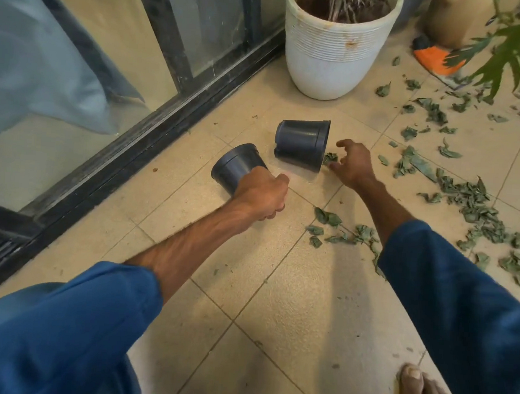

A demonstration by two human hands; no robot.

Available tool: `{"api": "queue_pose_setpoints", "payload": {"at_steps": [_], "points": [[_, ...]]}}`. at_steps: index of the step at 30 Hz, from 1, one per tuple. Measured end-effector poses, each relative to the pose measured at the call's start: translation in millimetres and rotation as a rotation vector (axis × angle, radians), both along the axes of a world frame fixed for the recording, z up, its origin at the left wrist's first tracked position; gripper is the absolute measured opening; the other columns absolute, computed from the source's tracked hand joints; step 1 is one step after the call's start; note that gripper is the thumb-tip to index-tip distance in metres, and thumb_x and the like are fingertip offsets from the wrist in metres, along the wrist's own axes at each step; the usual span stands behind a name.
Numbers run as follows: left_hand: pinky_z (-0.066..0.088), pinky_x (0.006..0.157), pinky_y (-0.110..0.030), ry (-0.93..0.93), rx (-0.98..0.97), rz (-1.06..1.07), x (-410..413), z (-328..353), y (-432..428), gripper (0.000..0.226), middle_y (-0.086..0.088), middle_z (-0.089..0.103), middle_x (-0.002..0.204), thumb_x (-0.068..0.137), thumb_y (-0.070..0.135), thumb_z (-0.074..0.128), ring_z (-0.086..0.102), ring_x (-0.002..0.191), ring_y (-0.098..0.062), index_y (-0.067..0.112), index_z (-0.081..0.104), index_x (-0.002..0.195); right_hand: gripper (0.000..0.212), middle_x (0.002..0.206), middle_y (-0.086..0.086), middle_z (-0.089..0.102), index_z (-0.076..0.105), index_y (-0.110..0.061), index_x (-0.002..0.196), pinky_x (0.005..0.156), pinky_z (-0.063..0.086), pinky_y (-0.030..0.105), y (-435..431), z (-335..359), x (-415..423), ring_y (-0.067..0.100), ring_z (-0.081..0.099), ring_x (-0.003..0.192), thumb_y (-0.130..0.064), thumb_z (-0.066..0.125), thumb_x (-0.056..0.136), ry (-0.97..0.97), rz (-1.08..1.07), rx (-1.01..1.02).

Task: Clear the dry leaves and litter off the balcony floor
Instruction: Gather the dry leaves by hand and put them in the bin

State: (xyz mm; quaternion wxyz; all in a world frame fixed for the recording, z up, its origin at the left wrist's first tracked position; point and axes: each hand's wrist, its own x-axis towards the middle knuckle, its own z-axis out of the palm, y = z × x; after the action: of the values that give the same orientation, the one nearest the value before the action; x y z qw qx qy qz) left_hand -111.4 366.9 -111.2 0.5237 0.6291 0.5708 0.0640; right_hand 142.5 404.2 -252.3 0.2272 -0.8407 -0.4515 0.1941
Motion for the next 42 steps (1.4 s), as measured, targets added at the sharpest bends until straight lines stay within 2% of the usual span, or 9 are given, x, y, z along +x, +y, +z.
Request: {"api": "queue_pose_setpoints", "payload": {"at_steps": [8,11,14,19,24,28,35,40,42], "points": [[0.031,0.038,-0.015,0.005,-0.013,-0.037,-12.0,-3.8,2.8,0.048,0.002,0.054,0.053,0.108,0.033,0.047,0.040,0.034,-0.005,0.016,0.053,0.063,0.019,0.114,0.019,0.067,0.074,-0.003,0.108,0.090,0.056,0.043,-3.6,-21.9,12.3,0.033,0.066,0.099,-0.010,0.071,0.091,-0.123,0.007,-0.009],[0.034,0.041,-0.018,-0.001,-0.064,-0.075,-9.0,-6.3,-0.6,0.046,0.005,0.054,0.050,0.108,0.034,0.047,0.041,0.038,-0.007,0.017,0.054,0.066,0.014,0.108,0.015,0.071,0.076,-0.006,0.101,0.088,0.058,0.044,-25.6,-17.2,11.0,0.030,0.067,0.095,-0.012,0.073,0.088,-0.055,-0.038,-0.014],[0.033,0.041,-0.018,-0.054,-0.140,-0.117,-1.0,-6.2,-7.8,0.044,0.003,0.056,0.055,0.109,0.031,0.046,0.043,0.041,-0.008,0.015,0.055,0.068,0.010,0.098,0.010,0.074,0.076,-0.009,0.095,0.079,0.056,0.033,-53.3,-0.9,0.3,0.019,0.066,0.082,-0.010,0.077,0.085,0.047,-0.076,0.024],[0.031,0.036,-0.016,-0.158,-0.262,-0.087,9.9,-10.7,-15.8,0.040,0.001,0.061,0.061,0.109,0.026,0.048,0.047,0.045,-0.007,0.014,0.058,0.072,0.010,0.084,-0.004,0.075,0.077,-0.013,0.095,0.057,0.056,0.018,-106.7,75.9,-53.7,0.004,0.068,0.066,-0.012,0.080,0.085,0.344,-0.154,0.294],[0.031,0.037,-0.017,-0.238,-0.512,0.080,13.5,-9.4,-16.6,0.034,-0.005,0.064,0.067,0.108,0.018,0.039,0.049,0.050,-0.011,0.010,0.060,0.084,0.012,0.088,-0.007,0.077,0.079,-0.015,0.097,0.064,0.059,0.024,-143.6,129.0,-104.7,0.010,0.073,0.078,-0.012,0.080,0.086,0.447,-0.035,0.404],[0.036,0.036,-0.018,-0.337,-0.648,0.145,13.6,-4.8,-15.9,0.033,-0.011,0.062,0.066,0.102,0.009,0.029,0.053,0.050,-0.015,0.001,0.061,0.097,0.014,0.083,-0.014,0.075,0.081,-0.020,0.094,0.063,0.048,0.009,-152.7,134.0,-129.7,0.002,0.067,0.073,-0.011,0.081,0.083,0.279,0.039,0.343],[0.030,0.036,-0.016,-0.286,-0.557,0.042,11.8,-7.1,-16.1,0.019,-0.002,0.057,0.059,0.096,0.008,0.043,0.047,0.046,-0.011,0.010,0.057,0.083,0.018,0.083,-0.013,0.070,0.078,-0.026,0.089,0.064,0.042,0.018,-156.2,133.0,-151.6,0.000,0.056,0.077,-0.017,0.086,0.076,0.057,0.008,0.326],[0.024,0.032,-0.016,-0.279,-0.512,0.105,8.9,-16.9,-11.8,0.021,0.001,0.051,0.056,0.102,0.013,0.042,0.039,0.042,-0.006,0.006,0.062,0.100,0.016,0.094,-0.013,0.077,0.081,-0.024,0.103,0.076,0.057,0.025,-159.0,137.2,-136.4,0.003,0.070,0.086,-0.019,0.077,0.089,0.315,0.137,0.307],[0.023,0.033,-0.016,-0.261,-0.506,0.124,6.0,-18.8,-9.0,0.027,0.002,0.052,0.056,0.106,0.019,0.042,0.037,0.041,-0.006,0.011,0.059,0.086,0.015,0.100,-0.014,0.077,0.080,-0.021,0.106,0.080,0.058,0.027,-164.3,133.1,-117.9,0.002,0.071,0.093,-0.020,0.072,0.093,0.377,0.072,0.331]]}}
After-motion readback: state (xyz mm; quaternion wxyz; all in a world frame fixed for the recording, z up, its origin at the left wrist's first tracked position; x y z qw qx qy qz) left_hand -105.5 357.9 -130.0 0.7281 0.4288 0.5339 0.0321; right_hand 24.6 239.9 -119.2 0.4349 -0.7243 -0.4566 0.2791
